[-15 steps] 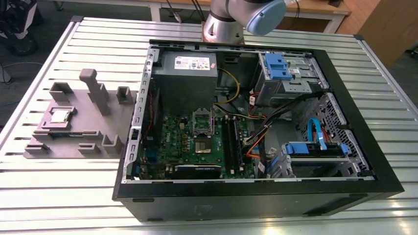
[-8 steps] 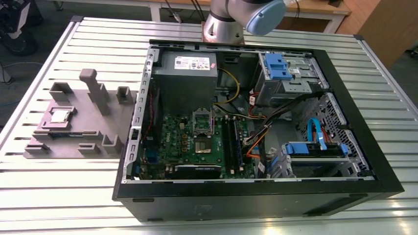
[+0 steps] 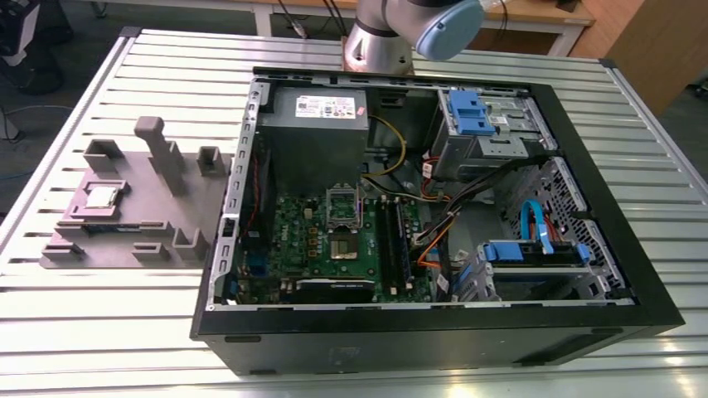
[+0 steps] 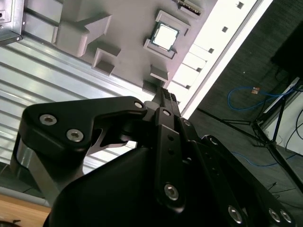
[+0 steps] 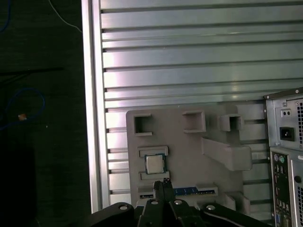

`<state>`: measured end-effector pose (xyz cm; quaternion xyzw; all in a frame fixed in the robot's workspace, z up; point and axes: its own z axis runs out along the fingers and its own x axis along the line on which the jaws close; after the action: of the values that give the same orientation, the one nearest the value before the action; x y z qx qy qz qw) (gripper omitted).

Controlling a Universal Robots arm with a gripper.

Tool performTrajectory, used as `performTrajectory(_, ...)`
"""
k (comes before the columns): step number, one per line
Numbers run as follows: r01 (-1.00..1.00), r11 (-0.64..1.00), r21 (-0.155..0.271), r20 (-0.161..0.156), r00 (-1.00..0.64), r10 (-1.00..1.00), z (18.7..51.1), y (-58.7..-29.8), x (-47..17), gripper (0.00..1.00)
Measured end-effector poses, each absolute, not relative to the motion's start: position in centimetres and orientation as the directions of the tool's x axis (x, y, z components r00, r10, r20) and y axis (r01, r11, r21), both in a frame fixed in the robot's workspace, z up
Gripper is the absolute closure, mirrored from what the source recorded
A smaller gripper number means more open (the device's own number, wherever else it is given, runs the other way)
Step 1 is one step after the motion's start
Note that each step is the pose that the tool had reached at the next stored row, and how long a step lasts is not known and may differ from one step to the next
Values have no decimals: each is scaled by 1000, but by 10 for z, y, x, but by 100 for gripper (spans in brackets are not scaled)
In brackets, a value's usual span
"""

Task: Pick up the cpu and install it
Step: 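Reach for the cpu, then pick up the cpu and move it towards the insertion slot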

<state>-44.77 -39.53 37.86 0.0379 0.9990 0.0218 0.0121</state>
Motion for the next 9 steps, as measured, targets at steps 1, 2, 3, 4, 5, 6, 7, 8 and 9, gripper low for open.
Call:
performTrajectory(1, 75, 996, 45, -22, -997, 76, 379, -395, -448, 90)
performTrajectory(2, 75, 996, 45, -23, -997, 76, 379, -395, -449, 90)
performTrajectory(3, 75, 996, 45, -23, -997, 76, 378, -395, -451, 90)
performTrajectory(4, 75, 996, 45, -23, -997, 76, 378, -395, -451, 90)
performTrajectory(5, 75, 996, 45, -23, -997, 76, 378, -395, -451, 90)
performTrajectory(6, 75, 996, 45, -22, -997, 76, 379, -395, -451, 90)
performTrajectory(7, 75, 996, 45, -22, -997, 76, 379, -395, -451, 90)
performTrajectory(8, 75, 996, 45, -23, -997, 76, 378, -395, -451, 90)
performTrajectory(9, 75, 996, 45, -22, -997, 76, 379, -395, -451, 90)
